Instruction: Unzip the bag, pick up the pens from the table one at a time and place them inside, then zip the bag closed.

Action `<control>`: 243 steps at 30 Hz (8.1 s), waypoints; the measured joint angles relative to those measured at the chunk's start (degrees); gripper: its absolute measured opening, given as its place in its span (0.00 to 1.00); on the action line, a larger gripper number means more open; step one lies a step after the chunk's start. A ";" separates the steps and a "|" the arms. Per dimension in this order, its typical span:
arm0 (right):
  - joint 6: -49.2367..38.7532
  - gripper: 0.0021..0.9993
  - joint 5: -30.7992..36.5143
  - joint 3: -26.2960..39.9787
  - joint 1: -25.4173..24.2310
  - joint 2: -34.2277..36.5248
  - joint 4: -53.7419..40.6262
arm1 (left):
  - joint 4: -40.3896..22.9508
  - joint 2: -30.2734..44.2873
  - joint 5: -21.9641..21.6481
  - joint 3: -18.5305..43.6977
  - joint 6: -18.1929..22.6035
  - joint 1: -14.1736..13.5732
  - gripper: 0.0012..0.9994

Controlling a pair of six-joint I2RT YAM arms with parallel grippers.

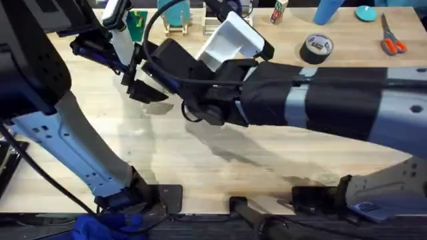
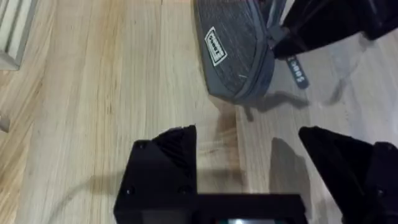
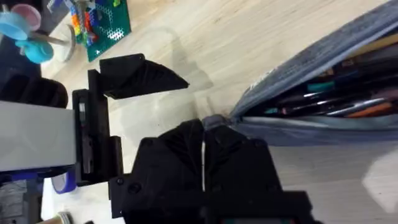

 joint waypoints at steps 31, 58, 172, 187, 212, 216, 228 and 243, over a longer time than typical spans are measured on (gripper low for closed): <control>-0.48 0.03 0.70 -0.37 0.00 -1.54 -0.28 | 0.43 0.00 0.39 0.00 0.02 0.00 0.99; -0.92 0.03 0.90 -0.37 0.00 -1.56 -0.24 | 2.35 0.00 11.38 -2.83 0.00 -3.72 1.00; -6.21 0.03 12.07 -0.37 -1.54 -7.93 -21.29 | 10.45 0.00 16.41 -9.38 0.00 -11.58 0.04; -4.60 0.03 13.99 -0.37 -5.09 -11.25 -29.54 | 10.47 -0.01 16.32 -9.38 0.00 -11.58 0.04; -4.50 0.03 14.14 -0.37 -9.24 -12.83 -34.13 | 10.25 0.00 16.31 -9.38 -0.02 -11.58 0.04; -4.48 0.03 14.14 -0.37 -9.29 -13.52 -34.71 | 10.04 0.00 16.28 -9.38 -0.02 -11.58 0.04; -12.58 0.99 13.20 -0.37 -9.40 -16.57 -35.84 | 10.01 0.00 16.28 -9.38 -0.02 -11.58 0.04; -40.38 0.99 1.00 -0.37 -9.40 -22.50 -35.98 | 10.01 0.00 16.28 -9.38 -0.02 -11.58 0.04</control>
